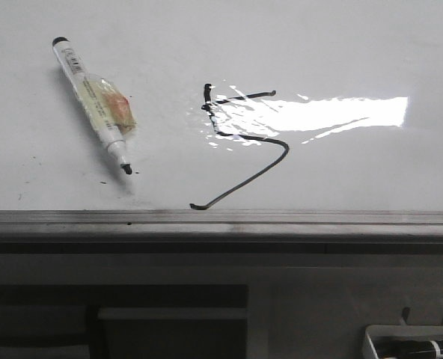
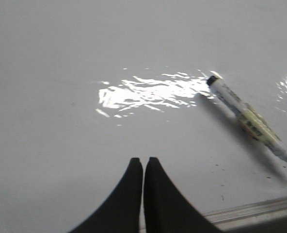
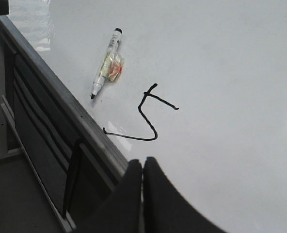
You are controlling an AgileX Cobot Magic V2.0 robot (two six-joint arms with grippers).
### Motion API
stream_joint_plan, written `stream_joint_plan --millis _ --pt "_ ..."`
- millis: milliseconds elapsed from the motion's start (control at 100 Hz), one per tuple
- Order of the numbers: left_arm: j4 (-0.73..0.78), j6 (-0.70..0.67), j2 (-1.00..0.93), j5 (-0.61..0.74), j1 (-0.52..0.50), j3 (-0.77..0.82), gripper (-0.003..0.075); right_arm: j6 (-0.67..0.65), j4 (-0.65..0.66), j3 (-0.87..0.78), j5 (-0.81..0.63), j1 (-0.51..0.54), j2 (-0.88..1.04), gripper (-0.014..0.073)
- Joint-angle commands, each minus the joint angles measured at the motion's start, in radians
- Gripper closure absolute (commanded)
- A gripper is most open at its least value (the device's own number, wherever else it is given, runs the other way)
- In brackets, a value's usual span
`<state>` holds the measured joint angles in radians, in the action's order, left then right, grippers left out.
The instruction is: Write number 5 on whiteboard
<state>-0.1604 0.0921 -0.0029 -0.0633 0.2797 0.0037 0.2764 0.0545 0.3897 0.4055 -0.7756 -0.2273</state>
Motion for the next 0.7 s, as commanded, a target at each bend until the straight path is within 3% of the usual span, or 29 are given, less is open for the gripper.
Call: stream_joint_plan --millis 0,170,690 --pt "0.021 -0.098 -0.016 -0.039 -0.060 0.018 0.0741 -0.001 0.000 0.024 -0.073 0.007 -0.010 0.0635" --pt "0.021 -0.098 -0.032 -0.227 -0.102 0.018 0.0741 -0.001 0.000 0.024 -0.073 0.007 -0.010 0.0635" --pt "0.007 -0.103 -0.032 -0.231 -0.102 0.018 0.0741 -0.001 0.000 0.024 -0.073 0.007 -0.010 0.0635"
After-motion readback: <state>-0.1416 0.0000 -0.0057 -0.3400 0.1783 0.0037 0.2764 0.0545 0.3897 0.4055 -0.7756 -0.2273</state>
